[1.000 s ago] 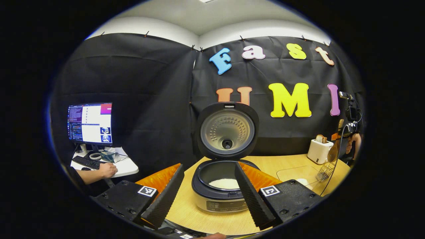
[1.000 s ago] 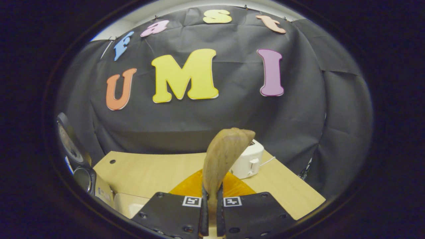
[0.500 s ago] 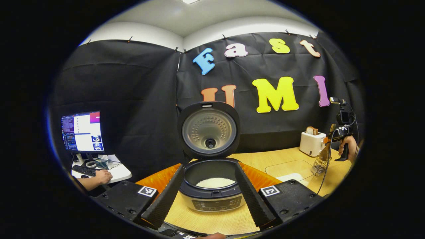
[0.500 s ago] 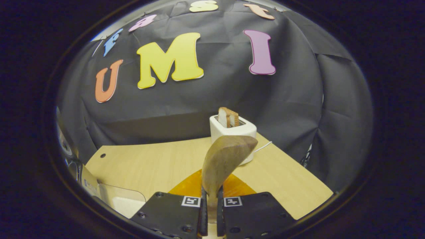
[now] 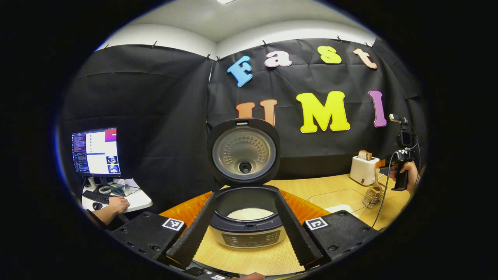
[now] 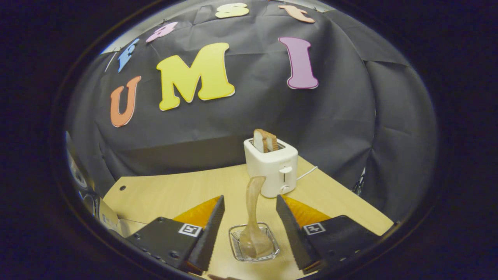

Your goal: Close the left gripper, press the button to open the rice cooker; take a wooden spoon from the chopstick holder with the right hand, scoop a spoonful of rice and pour it into the rice cooker, then put the wooden spoon back into the chopstick holder.

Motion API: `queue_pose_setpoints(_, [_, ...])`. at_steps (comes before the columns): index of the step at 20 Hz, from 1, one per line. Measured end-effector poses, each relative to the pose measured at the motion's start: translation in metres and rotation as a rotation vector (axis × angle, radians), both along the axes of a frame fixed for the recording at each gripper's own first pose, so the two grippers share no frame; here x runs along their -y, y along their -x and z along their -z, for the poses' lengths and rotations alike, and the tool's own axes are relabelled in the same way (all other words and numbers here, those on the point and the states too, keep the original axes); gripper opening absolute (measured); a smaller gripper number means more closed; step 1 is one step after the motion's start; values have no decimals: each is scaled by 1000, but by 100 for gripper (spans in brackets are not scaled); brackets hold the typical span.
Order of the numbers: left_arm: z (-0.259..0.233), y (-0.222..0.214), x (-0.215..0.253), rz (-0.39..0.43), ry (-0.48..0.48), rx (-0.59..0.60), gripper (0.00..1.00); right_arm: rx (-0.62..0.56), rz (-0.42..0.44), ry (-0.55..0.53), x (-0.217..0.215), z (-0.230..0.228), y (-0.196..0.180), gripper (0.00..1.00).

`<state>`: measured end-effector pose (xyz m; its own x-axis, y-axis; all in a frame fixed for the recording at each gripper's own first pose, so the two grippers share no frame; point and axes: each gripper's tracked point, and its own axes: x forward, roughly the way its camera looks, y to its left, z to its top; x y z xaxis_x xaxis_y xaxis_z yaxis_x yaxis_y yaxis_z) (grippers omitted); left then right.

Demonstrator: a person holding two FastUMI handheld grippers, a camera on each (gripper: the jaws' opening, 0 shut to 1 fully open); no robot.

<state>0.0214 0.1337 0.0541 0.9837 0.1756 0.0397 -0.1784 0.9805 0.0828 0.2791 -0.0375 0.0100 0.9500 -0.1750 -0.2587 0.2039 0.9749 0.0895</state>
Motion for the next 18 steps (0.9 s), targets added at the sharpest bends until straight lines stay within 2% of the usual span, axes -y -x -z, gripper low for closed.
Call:
queue_pose_setpoints(1, [-1,0,1,1,-3,3,97,18,14,23,4,-6,5,93])
queue_pose_setpoints(2, [-1,0,2,2,-6,6,97,35,25,47,8,-11,10,95])
queue_pose_setpoints(3, [-2,0,5,5,-10,7,97,53,44,72,13,-18,18,91])
queue_pose_setpoints(4, [-2,2,6,7,-13,8,97,63,60,95,17,-22,25,91])
queue_pose_setpoints(5, [-3,1,8,10,-14,11,97,73,52,112,15,-25,35,96])
queue_pose_setpoints(7, [-3,2,11,13,-12,16,97,71,32,138,10,-27,53,96])
queue_pose_setpoints(8, [-4,2,13,16,-12,22,97,71,18,140,6,-27,64,92])
queue_pose_setpoints(10, [-4,1,19,24,-10,23,96,91,6,153,6,-33,92,96])
queue_pose_setpoints(13, [-1,-1,27,25,3,12,100,142,-54,178,-10,-40,133,96])
queue_pose_setpoints(15, [-3,-2,32,8,1,20,97,191,-91,188,-20,-41,158,96])
queue_pose_setpoints(18, [-9,-9,56,35,-7,39,97,219,-136,138,-28,-31,185,94])
